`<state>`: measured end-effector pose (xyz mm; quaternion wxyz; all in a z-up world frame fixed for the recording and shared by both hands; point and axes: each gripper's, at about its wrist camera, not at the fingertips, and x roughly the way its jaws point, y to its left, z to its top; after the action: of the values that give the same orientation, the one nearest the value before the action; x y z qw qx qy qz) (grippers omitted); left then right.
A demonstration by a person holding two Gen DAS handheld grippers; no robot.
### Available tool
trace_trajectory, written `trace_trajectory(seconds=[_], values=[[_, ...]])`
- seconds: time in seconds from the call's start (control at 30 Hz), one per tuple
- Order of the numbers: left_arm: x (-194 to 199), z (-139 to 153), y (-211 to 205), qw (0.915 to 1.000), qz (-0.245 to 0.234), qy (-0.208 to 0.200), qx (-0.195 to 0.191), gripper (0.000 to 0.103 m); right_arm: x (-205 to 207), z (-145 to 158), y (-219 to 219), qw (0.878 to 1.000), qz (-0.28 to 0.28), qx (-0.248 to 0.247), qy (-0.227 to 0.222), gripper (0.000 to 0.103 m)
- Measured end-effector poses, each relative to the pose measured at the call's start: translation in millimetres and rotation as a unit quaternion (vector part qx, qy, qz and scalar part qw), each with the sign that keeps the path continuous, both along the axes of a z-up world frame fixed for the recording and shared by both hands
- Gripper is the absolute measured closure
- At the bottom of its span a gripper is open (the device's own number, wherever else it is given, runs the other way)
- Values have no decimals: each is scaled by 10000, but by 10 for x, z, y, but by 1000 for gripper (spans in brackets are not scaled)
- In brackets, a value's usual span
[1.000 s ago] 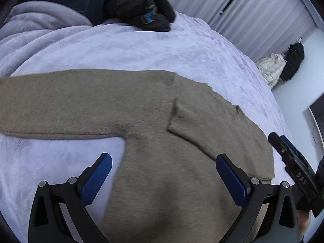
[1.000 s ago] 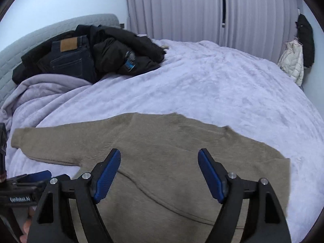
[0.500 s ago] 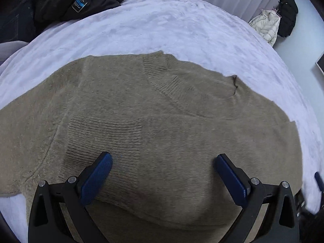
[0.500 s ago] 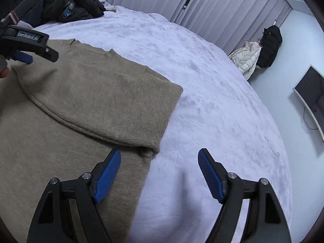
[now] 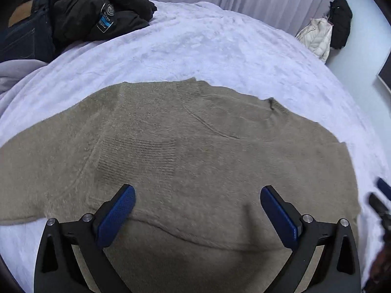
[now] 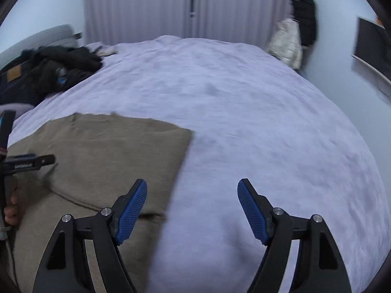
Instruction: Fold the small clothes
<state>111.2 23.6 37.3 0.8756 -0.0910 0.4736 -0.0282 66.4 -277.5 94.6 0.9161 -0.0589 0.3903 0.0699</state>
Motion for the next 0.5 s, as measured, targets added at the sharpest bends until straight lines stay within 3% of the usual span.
trace_trajectory(seconds=[0.07, 0.13, 0.2, 0.23, 0.37, 0.5], values=[[40, -137, -15, 9997, -49, 215, 136, 0, 281, -226, 351, 9981, 441, -235, 370, 24], [69, -281, 21, 9993, -56, 294, 244, 0, 527, -602, 528, 9945, 304, -478, 883, 24], [32, -295, 10, 9994, -78, 149, 298, 0, 863, -820, 377, 9929, -5, -112, 1180, 18], [21, -298, -12, 9992, -89, 128, 371, 0, 974, -826, 257, 9922, -209, 188, 1210, 13], [3, -285, -7, 9992, -79, 138, 361, 0, 1143, -616, -76, 9794, -876, 1159, 1402, 13], [53, -49, 44, 9997, 227, 41, 99, 0, 820, -339, 55, 9823, -843, 1395, 924, 12]])
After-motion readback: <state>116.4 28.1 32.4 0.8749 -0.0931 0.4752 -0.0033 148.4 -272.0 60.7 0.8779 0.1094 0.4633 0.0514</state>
